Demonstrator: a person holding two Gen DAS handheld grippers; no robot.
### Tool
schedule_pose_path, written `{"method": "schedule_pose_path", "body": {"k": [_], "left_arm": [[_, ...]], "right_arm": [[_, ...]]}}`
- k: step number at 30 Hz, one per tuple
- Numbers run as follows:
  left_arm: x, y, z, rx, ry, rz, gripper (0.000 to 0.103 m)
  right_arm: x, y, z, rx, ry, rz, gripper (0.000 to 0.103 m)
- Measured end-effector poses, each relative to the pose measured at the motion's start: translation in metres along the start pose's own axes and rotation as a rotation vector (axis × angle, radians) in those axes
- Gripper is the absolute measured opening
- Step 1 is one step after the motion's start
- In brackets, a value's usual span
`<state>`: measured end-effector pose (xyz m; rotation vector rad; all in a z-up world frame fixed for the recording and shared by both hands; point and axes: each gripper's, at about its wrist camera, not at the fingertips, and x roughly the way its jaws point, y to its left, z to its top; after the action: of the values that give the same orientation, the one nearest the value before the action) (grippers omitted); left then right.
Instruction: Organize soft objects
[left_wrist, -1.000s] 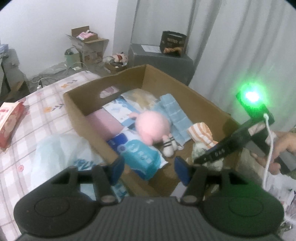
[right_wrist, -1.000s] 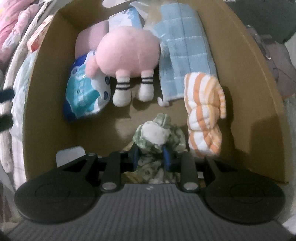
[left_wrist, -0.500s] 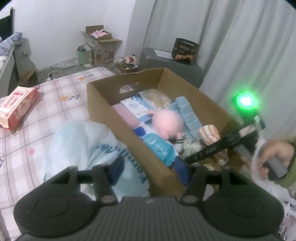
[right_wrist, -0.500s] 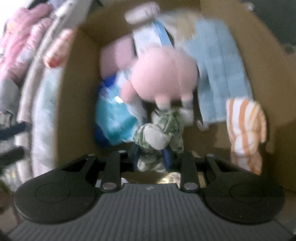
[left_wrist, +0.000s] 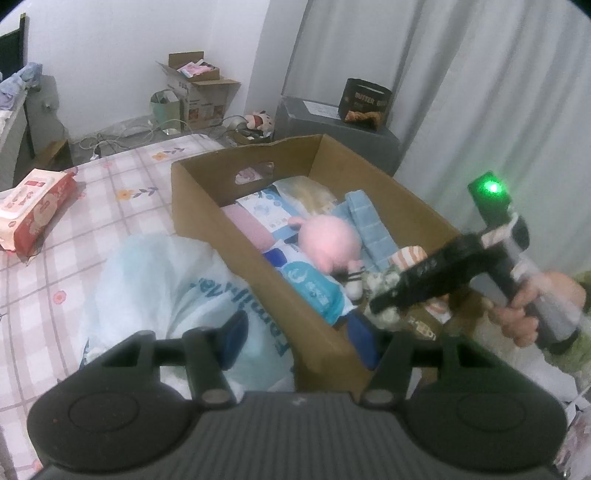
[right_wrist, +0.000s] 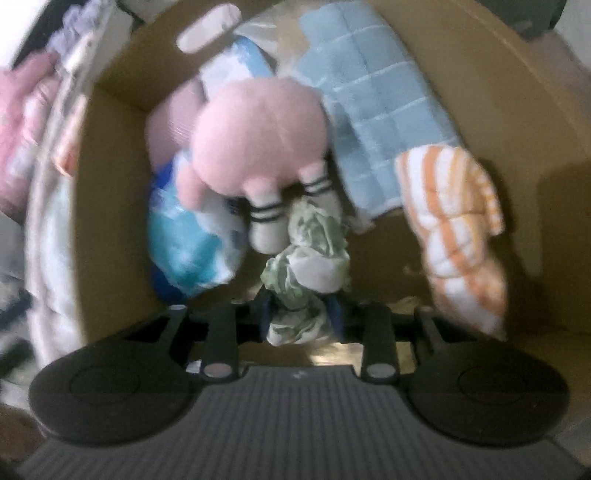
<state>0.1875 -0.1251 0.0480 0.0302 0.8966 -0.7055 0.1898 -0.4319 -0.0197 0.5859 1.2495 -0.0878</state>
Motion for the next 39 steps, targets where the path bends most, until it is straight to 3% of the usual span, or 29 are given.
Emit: {"method": "schedule_pose_path", "body": {"k": [2,8,11,15,19,24,29,39], "left_arm": [[-0.006,0.0,-0.003,-0.003,-0.009,0.009,0.066],[-0.029,0.002,-0.015,-0.037,-0.055,0.049,0.074],[-0.043,0.001,-0.028,-0.064,-0.097,0.078,0.081],[-0.057,-0.006,-0.045,-0.085,-0.14,0.138,0.09],[-0.071,-0.017,-0.067,-0.133,-0.21,0.196,0.103],[-0.081,-0.046,-0.092,-0.132,-0.297,0.334,0.103],[-0.077,-0.067,-0.102,-0.141,-0.255,0.416,0.103],[-0.065,-0.085,-0.105,-0.167,-0.151,0.407,0.102]], "right_arm": [[-0.011,0.003,-0.001,0.001,-0.027,0.016,0.045],[-0.062,0.004,-0.024,0.011,-0.16,0.13,0.053],[-0.088,0.006,-0.048,-0.005,-0.271,0.175,0.06],[-0.104,0.019,-0.08,-0.086,-0.395,0.138,0.067],[-0.113,0.04,-0.121,-0.207,-0.464,0.141,0.082],[-0.117,0.068,-0.168,-0.36,-0.504,0.078,0.094],[-0.119,0.086,-0.204,-0.464,-0.546,-0.01,0.1],[-0.123,0.088,-0.224,-0.496,-0.584,-0.118,0.102]]}}
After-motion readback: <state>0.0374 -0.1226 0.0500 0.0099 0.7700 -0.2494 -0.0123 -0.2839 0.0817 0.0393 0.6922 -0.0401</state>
